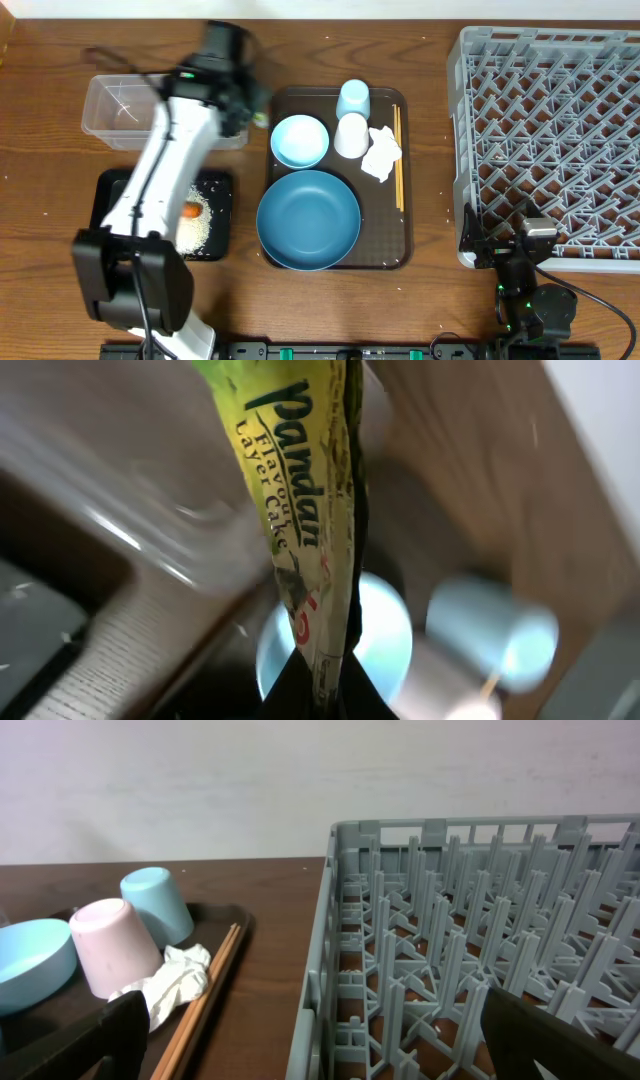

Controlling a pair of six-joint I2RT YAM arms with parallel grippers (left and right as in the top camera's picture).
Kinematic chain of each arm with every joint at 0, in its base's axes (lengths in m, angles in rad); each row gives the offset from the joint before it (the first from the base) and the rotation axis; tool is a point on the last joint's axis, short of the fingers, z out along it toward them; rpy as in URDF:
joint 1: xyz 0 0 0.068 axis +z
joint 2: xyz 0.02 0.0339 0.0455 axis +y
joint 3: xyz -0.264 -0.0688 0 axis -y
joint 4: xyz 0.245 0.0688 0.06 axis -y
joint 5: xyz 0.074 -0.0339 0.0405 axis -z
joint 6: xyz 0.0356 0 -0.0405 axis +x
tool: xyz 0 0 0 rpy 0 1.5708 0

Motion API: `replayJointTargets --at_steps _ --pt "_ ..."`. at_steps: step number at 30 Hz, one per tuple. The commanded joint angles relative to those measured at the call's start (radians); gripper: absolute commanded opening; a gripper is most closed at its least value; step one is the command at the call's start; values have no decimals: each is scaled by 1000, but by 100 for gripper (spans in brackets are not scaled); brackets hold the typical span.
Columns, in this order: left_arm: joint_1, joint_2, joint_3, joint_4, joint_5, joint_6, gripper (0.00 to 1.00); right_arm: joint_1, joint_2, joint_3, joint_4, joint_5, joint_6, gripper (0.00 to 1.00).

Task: Sort waste into correct bins and load items into the dishwasher rack
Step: 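Carry the wrappers with the left gripper over the clear container, then open the left gripper to drop the wrappers into the container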

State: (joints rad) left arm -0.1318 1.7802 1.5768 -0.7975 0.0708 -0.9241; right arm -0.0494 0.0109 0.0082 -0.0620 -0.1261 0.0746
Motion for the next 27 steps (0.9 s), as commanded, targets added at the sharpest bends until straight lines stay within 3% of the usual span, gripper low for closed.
replayJointTargets --at_steps 1,7,11,15,27 --pt "96 -19 -4 0 -12 -239 6 -18 -5 -3 -2 2 -2 99" --pt "211 -8 -4 52 -12 -271 7 -18 -5 -3 -2 2 -2 99" --pt "241 -1 -4 63 -12 -271 17 -18 -5 -3 -2 2 -2 99" --pt "251 -1 -4 83 -12 -270 41 -18 -5 -3 -2 2 -2 99" --pt "251 -1 -4 107 -12 -209 76 -18 -5 -3 -2 2 -2 99"
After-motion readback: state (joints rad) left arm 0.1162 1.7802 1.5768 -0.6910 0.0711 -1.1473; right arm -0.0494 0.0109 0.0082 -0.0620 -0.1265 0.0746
